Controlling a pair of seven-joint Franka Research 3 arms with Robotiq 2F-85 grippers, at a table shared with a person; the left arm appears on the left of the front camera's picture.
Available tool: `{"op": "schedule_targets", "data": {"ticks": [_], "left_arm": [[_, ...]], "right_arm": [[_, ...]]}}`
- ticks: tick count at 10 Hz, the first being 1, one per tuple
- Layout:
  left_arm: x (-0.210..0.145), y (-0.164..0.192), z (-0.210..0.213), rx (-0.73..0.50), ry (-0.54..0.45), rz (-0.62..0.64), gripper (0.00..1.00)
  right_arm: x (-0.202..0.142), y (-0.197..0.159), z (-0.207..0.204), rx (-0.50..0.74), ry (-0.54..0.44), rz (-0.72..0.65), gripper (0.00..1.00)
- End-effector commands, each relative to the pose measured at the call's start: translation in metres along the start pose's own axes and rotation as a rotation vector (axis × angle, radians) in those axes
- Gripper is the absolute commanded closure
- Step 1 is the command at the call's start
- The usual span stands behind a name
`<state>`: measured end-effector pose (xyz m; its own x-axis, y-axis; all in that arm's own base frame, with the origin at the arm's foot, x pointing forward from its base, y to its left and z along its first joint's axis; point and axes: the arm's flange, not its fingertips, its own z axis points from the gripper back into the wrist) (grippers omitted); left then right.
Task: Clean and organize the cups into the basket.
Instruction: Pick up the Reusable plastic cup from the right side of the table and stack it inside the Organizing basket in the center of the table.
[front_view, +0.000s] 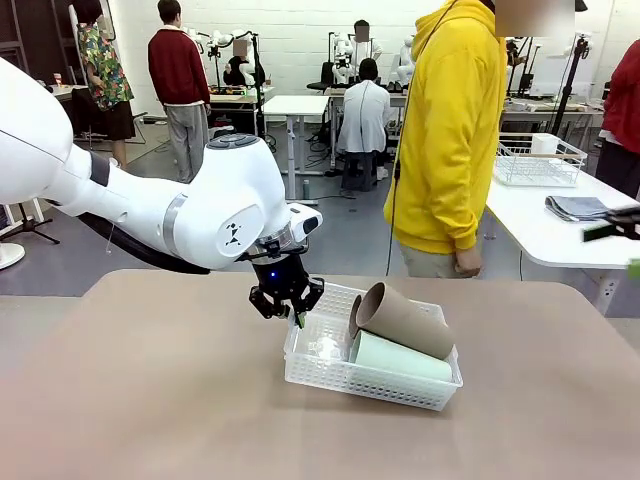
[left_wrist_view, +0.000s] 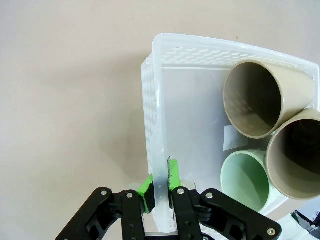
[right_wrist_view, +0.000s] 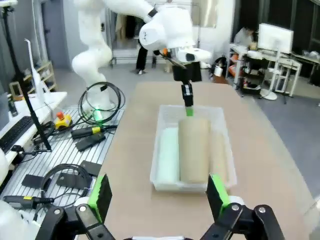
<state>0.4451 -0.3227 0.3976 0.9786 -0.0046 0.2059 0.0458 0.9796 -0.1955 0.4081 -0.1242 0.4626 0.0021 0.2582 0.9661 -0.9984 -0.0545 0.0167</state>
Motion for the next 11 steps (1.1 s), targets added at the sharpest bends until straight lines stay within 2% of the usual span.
{"op": "schedule_targets", "data": {"ticks": [1, 2, 3, 4, 5, 6, 7, 8, 9, 11], "left_arm": [[0.0, -0.002, 0.001, -0.003, -0.002, -0.006, 1.0], [0.0, -0.002, 0.001, -0.003, -0.002, -0.006, 1.0], [0.0, -0.002, 0.001, -0.003, -0.002, -0.006, 1.0], [0.0, -0.002, 0.001, -0.003, -0.002, -0.006, 1.0], [0.0, -0.002, 0.001, -0.003, -0.002, -0.006, 1.0], [0.0, -0.002, 0.001, -0.003, -0.002, -0.006, 1.0], [0.0, -0.002, 0.001, -0.003, -0.002, -0.006, 1.0], [0.0, -0.002, 0.001, -0.003, -0.002, -0.006, 1.0], [0.0, -0.002, 0.001, -0.003, -0.002, -0.006, 1.0], [0.0, -0.002, 0.001, -0.003, -0.002, -0.006, 1.0]], "right_arm": [[-0.028, -0.001, 0.041, -0.092, -0.05, -0.012, 0.0], [-0.036, 0.007, 0.06, -0.138, -0.06, -0.016, 0.0], [-0.038, 0.013, 0.071, -0.185, -0.026, -0.028, 0.0], [-0.033, 0.018, 0.071, -0.235, 0.063, -0.117, 0.0], [-0.028, 0.019, 0.068, -0.195, 0.086, -0.368, 0.0], [-0.025, 0.019, 0.07, -0.171, 0.155, -0.59, 0.0], [-0.022, 0.021, 0.075, -0.18, 0.208, -0.701, 0.0], [-0.022, 0.025, 0.086, -0.189, 0.202, -0.811, 0.0], [-0.022, 0.031, 0.1, -0.215, 0.151, -0.886, 0.0], [-0.025, 0.052, 0.128, -0.236, -0.015, -0.895, 0.0]]}}
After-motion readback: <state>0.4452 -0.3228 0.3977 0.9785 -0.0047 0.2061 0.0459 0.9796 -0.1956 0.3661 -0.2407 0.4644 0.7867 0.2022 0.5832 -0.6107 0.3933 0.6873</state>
